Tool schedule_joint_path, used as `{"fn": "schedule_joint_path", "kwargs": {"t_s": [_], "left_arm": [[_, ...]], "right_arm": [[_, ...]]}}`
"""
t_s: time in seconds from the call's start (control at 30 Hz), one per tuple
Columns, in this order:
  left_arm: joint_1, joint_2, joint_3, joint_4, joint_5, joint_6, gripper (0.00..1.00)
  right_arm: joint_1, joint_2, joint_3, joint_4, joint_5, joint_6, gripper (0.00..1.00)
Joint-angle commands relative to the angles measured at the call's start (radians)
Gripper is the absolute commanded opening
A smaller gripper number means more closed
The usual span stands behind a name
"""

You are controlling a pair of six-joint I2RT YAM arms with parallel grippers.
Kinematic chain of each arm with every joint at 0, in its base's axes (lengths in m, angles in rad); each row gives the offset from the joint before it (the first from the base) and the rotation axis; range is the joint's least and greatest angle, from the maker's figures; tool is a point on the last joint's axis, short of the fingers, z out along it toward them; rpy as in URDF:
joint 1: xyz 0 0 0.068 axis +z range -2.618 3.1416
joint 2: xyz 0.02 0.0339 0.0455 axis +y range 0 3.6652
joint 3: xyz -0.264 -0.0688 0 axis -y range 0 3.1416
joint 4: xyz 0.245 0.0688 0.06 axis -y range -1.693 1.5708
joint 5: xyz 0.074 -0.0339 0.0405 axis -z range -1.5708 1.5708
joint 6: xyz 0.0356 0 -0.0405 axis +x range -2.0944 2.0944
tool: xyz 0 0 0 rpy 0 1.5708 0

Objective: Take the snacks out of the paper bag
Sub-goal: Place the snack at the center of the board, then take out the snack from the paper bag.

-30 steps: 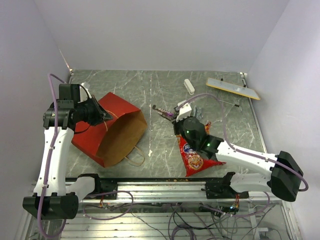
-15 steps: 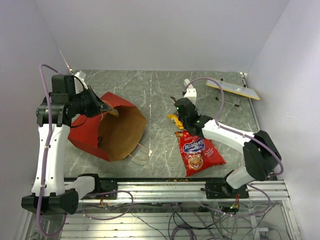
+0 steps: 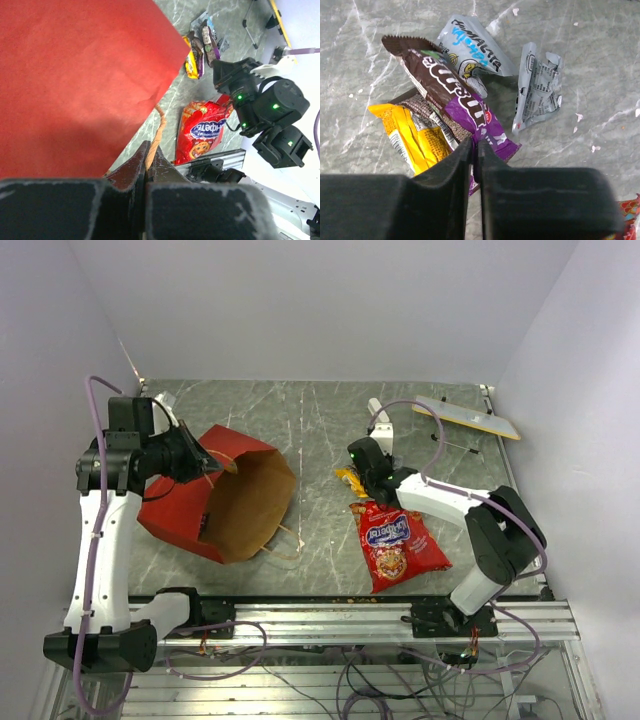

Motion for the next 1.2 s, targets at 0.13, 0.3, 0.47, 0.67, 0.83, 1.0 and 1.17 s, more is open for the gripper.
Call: {"fn": "schedule_joint_path", "kwargs": {"t_s": [0.13, 0.3, 0.47, 0.67, 0.83, 1.0, 1.17], "left_arm": [[-0.003, -0.023, -0.018, -0.022, 0.009, 0.025, 0.07], [-0.003, -0.011, 0.02, -0.035, -0.012, 0.034, 0.07], [-0.003, -0.004, 0.029, -0.037, -0.005, 0.038, 0.07], [-0.003, 0.029, 0.076, -0.055, -0.012, 0.05, 0.07], [-0.003, 0.045, 0.112, -0.075, -0.013, 0.061, 0.07], [-0.003, 0.059, 0.146, -0.106, -0.026, 0.069, 0.07], [-0.003, 0.071, 0.151, -0.134, -0.014, 0.076, 0.07]], "right_arm": [[-0.003, -0.145, -0.045, 0.131, -0.126, -0.106, 0.39], [0.014, -0.264, -0.171, 0.412, -0.371, -0.308, 0.52], [0.103, -0.278, -0.235, 0.638, -0.618, -0.496, 0.54], [0.323, -0.119, -0.184, 0.875, -0.837, -0.748, 0.56], [0.434, 0.074, -0.063, 0.988, -0.889, -0.92, 0.61], [0.463, 0.282, 0.108, 1.031, -0.819, -1.008, 0.65], [0.47, 0.456, 0.25, 1.054, -0.726, -1.115, 0.71]]}}
